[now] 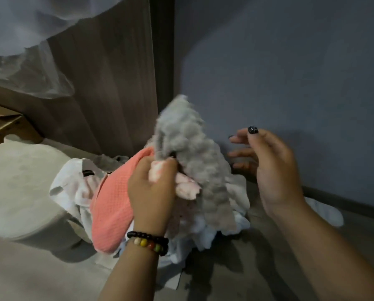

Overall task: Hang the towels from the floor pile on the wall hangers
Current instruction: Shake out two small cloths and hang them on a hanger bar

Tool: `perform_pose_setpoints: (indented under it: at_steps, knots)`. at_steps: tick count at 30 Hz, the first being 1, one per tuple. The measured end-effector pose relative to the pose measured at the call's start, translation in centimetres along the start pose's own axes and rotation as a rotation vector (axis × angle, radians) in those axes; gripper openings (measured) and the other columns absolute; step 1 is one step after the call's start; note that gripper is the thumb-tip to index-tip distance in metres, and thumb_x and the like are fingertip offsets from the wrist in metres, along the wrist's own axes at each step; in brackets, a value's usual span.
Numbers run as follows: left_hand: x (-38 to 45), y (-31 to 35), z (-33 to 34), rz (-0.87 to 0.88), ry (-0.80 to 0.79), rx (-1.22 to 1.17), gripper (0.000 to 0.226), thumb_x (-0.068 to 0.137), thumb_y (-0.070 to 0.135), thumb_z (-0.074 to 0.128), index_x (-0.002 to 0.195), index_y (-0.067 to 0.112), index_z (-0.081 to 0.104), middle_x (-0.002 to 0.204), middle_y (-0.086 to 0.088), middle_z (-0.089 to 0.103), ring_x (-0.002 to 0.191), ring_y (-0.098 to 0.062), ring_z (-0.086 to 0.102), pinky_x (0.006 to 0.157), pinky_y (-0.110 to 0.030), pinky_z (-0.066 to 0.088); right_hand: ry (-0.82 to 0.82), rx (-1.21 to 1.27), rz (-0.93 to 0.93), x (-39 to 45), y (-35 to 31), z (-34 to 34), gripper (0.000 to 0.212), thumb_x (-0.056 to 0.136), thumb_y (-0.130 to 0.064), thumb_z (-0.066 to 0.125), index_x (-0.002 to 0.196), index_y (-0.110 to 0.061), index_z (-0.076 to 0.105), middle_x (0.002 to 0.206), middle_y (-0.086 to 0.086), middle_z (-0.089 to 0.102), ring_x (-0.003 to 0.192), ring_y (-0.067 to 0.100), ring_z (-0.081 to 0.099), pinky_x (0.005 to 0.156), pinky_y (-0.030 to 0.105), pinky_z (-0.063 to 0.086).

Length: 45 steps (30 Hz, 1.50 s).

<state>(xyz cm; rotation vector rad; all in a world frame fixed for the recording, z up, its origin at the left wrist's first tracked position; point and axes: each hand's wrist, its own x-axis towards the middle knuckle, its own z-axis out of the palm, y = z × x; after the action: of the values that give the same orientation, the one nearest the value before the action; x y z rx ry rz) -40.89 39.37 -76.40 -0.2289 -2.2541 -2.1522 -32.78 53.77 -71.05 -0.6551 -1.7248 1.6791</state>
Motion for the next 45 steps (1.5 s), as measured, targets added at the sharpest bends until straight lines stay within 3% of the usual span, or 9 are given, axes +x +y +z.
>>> perform_pose_setpoints:
  at_steps: [5, 10, 16, 20, 25, 30, 33, 38, 45]
  knots:
    - [1.4, -0.7, -2.1, -0.261, 0.272, -0.138, 0.022, 0.070, 0.045, 0.068, 0.071, 0.023, 0.071, 0.073, 0.004, 0.071, 0.078, -0.018, 0.066, 0.084, -0.048, 0.055, 0.136, -0.366, 0.189, 4.0, 7.5, -0.5, 0.021, 0.085, -0.010, 0.063, 0.104, -0.014, 0.055, 0.101, 0.000, 0.061, 0.098, 0.020, 0.060, 0.077, 0.027, 0.046]
    - [0.5, -0.4, -2.3, -0.183, 0.188, -0.064, 0.033, 0.069, 0.055, 0.068, 0.075, 0.022, 0.068, 0.080, -0.007, 0.073, 0.083, -0.031, 0.069, 0.082, -0.058, 0.054, -0.038, -0.229, 0.171, 3.2, 8.4, 3.1, 0.010, 0.091, -0.021, 0.059, 0.100, -0.026, 0.058, 0.104, -0.002, 0.064, 0.099, 0.017, 0.062, 0.086, 0.033, 0.050]
    - [-1.4, 0.8, -3.0, -0.311, 0.104, -0.248, 0.019, 0.087, 0.025, 0.064, 0.104, 0.015, 0.067, 0.102, -0.013, 0.072, 0.100, -0.036, 0.066, 0.086, -0.049, 0.054, -0.191, -0.008, 0.291, -1.3, 4.6, 4.1, 0.011, 0.094, -0.022, 0.057, 0.096, -0.022, 0.068, 0.097, 0.001, 0.071, 0.095, 0.017, 0.067, 0.086, 0.034, 0.052]
    - [-3.0, 2.4, -4.2, -0.410, 0.025, -0.313, 0.027, 0.090, 0.018, 0.062, 0.115, 0.008, 0.062, 0.110, -0.014, 0.071, 0.104, -0.032, 0.066, 0.087, -0.044, 0.054, -0.344, -0.084, 0.294, -3.2, 1.3, 3.8, 0.026, 0.091, -0.016, 0.060, 0.112, -0.032, 0.063, 0.115, -0.015, 0.064, 0.105, -0.004, 0.060, 0.087, 0.017, 0.048]
    - [-6.3, 9.5, -4.8, -0.516, 0.071, -0.411, 0.030, 0.079, 0.018, 0.070, 0.107, 0.011, 0.065, 0.095, -0.013, 0.073, 0.086, -0.028, 0.068, 0.066, -0.029, 0.056, -0.408, -0.110, 0.333, -5.6, -6.3, 3.0, 0.031, 0.091, -0.004, 0.057, 0.111, -0.026, 0.067, 0.107, -0.013, 0.070, 0.102, -0.001, 0.063, 0.084, 0.017, 0.051]
    - [-6.6, 21.2, -5.1, -0.546, 0.068, -0.461, 0.026, 0.075, 0.023, 0.066, 0.100, 0.016, 0.069, 0.086, -0.012, 0.070, 0.076, -0.028, 0.065, 0.073, -0.045, 0.054, -0.435, -0.111, 0.336, -5.3, -16.8, 1.6, 0.027, 0.091, -0.003, 0.058, 0.100, -0.026, 0.069, 0.100, -0.017, 0.071, 0.096, 0.000, 0.065, 0.079, 0.015, 0.050]
    - [-5.8, 29.0, -6.0, -0.507, 0.028, -0.423, 0.024, 0.069, 0.022, 0.072, 0.088, 0.009, 0.071, 0.084, -0.015, 0.071, 0.076, -0.027, 0.066, 0.071, -0.037, 0.055, -0.399, -0.105, 0.256, -5.3, -24.3, 0.9, 0.019, 0.090, -0.003, 0.061, 0.086, -0.020, 0.069, 0.085, -0.008, 0.070, 0.084, 0.005, 0.065, 0.073, 0.016, 0.049]
    - [-3.2, 41.4, -6.8, -0.560, -0.248, -0.382, 0.008, 0.093, 0.007, 0.052, 0.093, 0.004, 0.059, 0.061, 0.004, 0.070, 0.057, -0.008, 0.067, 0.051, -0.021, 0.054, -0.199, -0.078, 0.101, -4.5, -37.1, -0.8, 0.022, 0.092, -0.045, 0.055, 0.076, -0.029, 0.059, 0.055, -0.007, 0.045, 0.053, 0.002, 0.042, 0.051, 0.013, 0.036]
    - [-0.8, 56.4, -3.2, -0.414, -0.356, -0.497, 0.043, 0.049, 0.018, 0.076, 0.087, 0.007, 0.058, 0.061, -0.006, 0.063, 0.048, -0.013, 0.058, 0.044, -0.020, 0.049, -0.012, -0.177, -0.094, -1.6, -52.3, -5.8, 0.016, 0.086, -0.031, 0.051, 0.076, -0.019, 0.055, 0.050, -0.012, 0.043, 0.043, 0.001, 0.034, 0.043, 0.010, 0.027]
